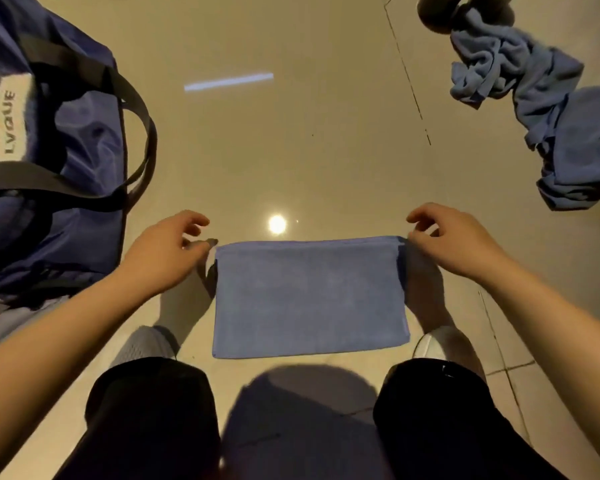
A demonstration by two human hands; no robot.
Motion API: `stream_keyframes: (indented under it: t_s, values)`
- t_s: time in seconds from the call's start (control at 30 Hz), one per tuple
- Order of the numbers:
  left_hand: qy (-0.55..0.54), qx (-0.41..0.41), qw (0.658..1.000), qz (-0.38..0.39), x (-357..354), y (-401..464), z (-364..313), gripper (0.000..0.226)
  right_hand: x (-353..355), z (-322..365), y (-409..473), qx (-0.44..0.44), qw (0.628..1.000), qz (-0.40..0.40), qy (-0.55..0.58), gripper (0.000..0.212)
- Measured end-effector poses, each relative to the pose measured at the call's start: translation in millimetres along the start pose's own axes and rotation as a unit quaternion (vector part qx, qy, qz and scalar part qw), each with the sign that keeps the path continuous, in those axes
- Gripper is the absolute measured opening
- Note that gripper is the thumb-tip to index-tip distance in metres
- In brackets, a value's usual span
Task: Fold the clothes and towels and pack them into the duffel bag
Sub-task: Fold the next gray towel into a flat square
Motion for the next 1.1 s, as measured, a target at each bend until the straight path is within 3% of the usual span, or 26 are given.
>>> stream_keyframes:
  t_s: [0.03, 0.1, 0.17, 0.27, 0.37, 0.47, 0.57, 0.67, 0.77, 0.97, 1.03, 1.1]
  values:
    - [0.060, -0.071, 0.996, -0.006, -9.4, -1.9, 0.9, 0.036, -7.0, 5.0, 1.5, 0.005, 0.999, -0.031, -0.028, 0.025]
    - [0.157, -0.182, 0.969, 0.061, -35.0, -13.2, 8.4, 0.053, -24.8, 19.7, -3.4, 0.055, 0.996, -0.049, -0.045, 0.032]
    - [0.211, -0.208, 0.948, 0.118, -56.7, -25.8, 24.8, 0.066, -48.0, 37.2, -15.2, 0.139, 0.988, -0.014, -0.066, 0.044]
    - [0.181, -0.152, 0.966, 0.106, -65.1, -34.9, 47.0, 0.076, -80.5, 51.8, -26.2, 0.178, 0.967, 0.081, -0.163, 0.085]
    - [0.047, -0.056, 0.997, 0.012, -59.1, -39.1, 46.9, 0.076, -95.1, 56.5, -28.7, 0.162, 0.949, 0.113, -0.244, 0.110]
    - [-0.080, 0.031, 0.996, 0.022, -63.9, -34.9, 43.2, 0.079, -95.5, 64.0, -28.2, 0.141, 0.953, 0.111, -0.244, 0.112]
    - [-0.154, 0.057, 0.985, 0.044, -62.1, -25.5, 39.8, 0.084, -92.6, 77.0, -27.4, 0.131, 0.953, 0.128, -0.242, 0.110]
    - [-0.179, 0.090, 0.979, 0.035, -55.6, -23.0, 42.0, 0.075, -96.4, 95.5, -28.4, 0.146, 0.955, 0.141, -0.217, 0.116]
    - [-0.156, 0.058, 0.986, 0.022, -57.1, -24.3, 43.6, 0.073, -101.2, 108.1, -25.6, 0.149, 0.948, 0.145, -0.240, 0.125]
    - [-0.131, 0.071, 0.989, -0.023, -73.4, -26.0, 29.5, 0.066, -100.7, 121.2, -19.4, 0.123, 0.943, 0.154, -0.269, 0.134]
    - [-0.173, 0.088, 0.981, -0.014, -70.6, -23.2, 28.7, 0.067, -100.1, 120.0, -19.7, 0.127, 0.942, 0.149, -0.272, 0.137]
    - [-0.279, 0.133, 0.951, 0.015, -66.3, -23.0, 28.2, 0.066, -99.6, 118.1, -19.4, 0.131, 0.943, 0.144, -0.272, 0.138]
Point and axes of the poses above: each hand's wrist, its own y-axis towards the middle knuckle, its own x-axis out of the back of the hand, z = x × y, the point moved 3 cm from there along y, towards the middle knuckle, and after that the axes turned 15 degrees about -y, right-handed, at the moved point
